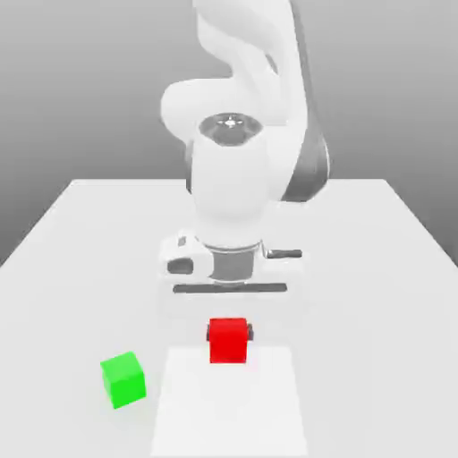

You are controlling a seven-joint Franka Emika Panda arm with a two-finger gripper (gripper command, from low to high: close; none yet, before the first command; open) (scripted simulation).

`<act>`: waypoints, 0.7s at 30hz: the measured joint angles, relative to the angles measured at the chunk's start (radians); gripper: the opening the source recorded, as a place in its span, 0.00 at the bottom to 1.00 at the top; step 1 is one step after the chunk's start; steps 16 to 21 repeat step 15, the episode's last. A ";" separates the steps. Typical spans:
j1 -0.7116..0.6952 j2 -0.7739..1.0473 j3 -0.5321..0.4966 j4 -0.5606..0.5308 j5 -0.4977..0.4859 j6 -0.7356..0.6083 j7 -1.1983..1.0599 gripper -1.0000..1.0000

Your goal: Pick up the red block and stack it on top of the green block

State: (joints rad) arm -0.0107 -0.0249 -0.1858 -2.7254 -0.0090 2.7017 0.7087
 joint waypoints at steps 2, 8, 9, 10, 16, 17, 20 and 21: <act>-0.066 -0.009 -0.032 0.015 -0.005 -0.024 -0.040 0.00; -0.137 0.066 -0.053 0.042 0.041 0.025 -0.134 0.00; -0.134 0.094 -0.047 0.044 0.059 0.050 -0.148 0.00; -0.137 0.123 -0.039 0.045 0.078 0.076 -0.162 0.00; -0.150 0.179 -0.020 0.046 0.115 0.128 -0.188 1.00; -0.150 0.179 -0.020 0.046 0.115 0.128 -0.188 1.00; -0.150 0.179 -0.020 0.046 0.115 0.128 -0.188 1.00; -0.150 0.179 -0.020 0.046 0.115 0.128 -0.188 1.00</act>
